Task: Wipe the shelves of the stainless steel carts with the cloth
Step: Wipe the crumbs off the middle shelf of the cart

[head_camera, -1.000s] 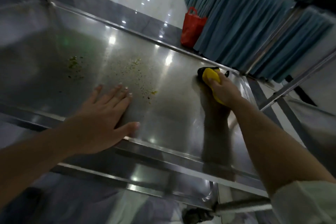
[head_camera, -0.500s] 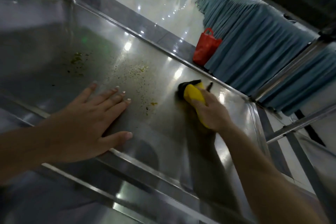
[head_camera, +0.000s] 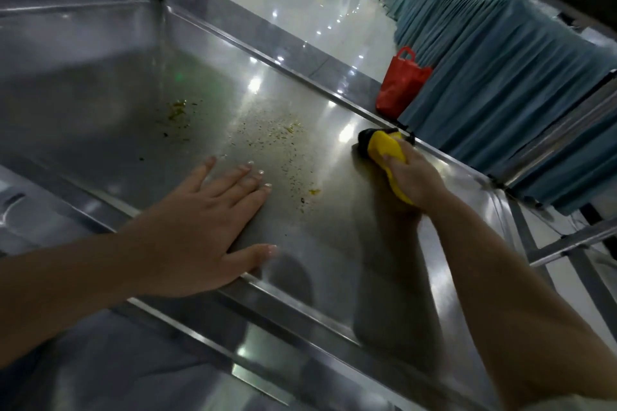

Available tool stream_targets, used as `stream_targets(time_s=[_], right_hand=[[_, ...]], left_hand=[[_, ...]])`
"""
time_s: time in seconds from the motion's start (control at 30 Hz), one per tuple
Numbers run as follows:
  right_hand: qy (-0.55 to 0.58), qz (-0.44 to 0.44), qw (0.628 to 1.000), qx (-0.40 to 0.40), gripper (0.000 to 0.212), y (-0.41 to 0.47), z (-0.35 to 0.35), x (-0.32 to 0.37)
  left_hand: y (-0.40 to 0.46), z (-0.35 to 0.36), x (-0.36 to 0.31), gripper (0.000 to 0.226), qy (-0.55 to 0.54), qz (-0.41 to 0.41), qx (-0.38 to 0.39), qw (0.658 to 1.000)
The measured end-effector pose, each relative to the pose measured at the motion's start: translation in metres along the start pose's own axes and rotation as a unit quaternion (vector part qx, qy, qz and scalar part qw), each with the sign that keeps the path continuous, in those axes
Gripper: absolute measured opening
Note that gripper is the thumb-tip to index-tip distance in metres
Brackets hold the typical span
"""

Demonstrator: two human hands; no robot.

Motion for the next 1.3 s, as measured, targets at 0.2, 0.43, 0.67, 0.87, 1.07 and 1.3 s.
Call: stream_targets(time_s=[0.2, 0.43, 0.67, 0.87, 1.07, 1.3], right_hand=[[0.066, 0.074, 0.995, -0.017, 0.068, 0.041, 0.0, -0.006], [0.046, 0.038, 0.998, -0.004, 0.054, -0.004, -0.008, -0.04], [0.044, 0.22, 0.971, -0.077, 0.063, -0.083, -0.052, -0.108], [0.051, 0.156, 0.985, -0.054, 0.049, -0.129, -0.028, -0.042], [0.017, 0.003, 1.0, -0.016, 0.053, -0.19, 0.013, 0.055], [-0.007, -0.04, 0.999, 0.019, 0.059, -0.214, 0.034, 0.1]], left_hand=[[0.004, 0.001, -0.004, 0.093, -0.019, -0.005, -0.026, 0.999], [0.005, 0.006, -0.003, 0.094, -0.035, -0.006, -0.03, 0.999], [0.009, 0.01, -0.005, 0.089, -0.013, 0.006, -0.063, 0.998], [0.015, 0.008, -0.009, 0.1, 0.013, 0.0, -0.041, 0.999], [0.01, 0.001, -0.012, 0.096, -0.011, -0.015, -0.021, 1.0], [0.0, -0.003, -0.01, 0.075, -0.036, -0.008, -0.07, 0.997]])
Point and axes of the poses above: each hand's wrist, its own y-axis towards the middle knuckle, its own z-axis out of the palm, x = y × z, the point moved 1 cm from there along y, towards the middle knuckle, and after that the axes turned 5 degrees about -z, right-handed, at the moved point
